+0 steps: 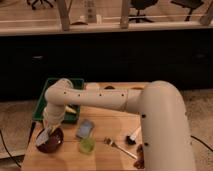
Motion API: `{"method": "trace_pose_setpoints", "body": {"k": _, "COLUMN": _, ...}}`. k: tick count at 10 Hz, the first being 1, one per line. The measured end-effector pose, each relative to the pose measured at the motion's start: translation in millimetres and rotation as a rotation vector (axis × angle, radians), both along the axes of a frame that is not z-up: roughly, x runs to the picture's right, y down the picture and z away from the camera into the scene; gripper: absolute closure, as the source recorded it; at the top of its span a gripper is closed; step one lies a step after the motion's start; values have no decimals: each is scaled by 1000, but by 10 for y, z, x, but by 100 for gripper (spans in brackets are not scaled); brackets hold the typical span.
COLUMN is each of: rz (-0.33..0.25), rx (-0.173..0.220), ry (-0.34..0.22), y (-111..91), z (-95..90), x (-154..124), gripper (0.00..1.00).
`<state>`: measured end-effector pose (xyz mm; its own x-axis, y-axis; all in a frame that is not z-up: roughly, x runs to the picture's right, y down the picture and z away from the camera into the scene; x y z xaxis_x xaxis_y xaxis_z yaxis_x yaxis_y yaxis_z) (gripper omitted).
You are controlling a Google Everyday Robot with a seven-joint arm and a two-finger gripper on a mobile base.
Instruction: Place towel in purple bowl
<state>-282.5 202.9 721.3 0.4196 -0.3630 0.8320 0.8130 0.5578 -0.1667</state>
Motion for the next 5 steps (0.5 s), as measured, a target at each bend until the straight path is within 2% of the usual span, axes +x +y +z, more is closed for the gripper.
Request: {"method": "trace_pose_setpoints", "body": {"k": 5, "rz": -3, "rx": 6, "ry": -1, "y": -3, "z": -2, "x": -6, "gripper": 35}}
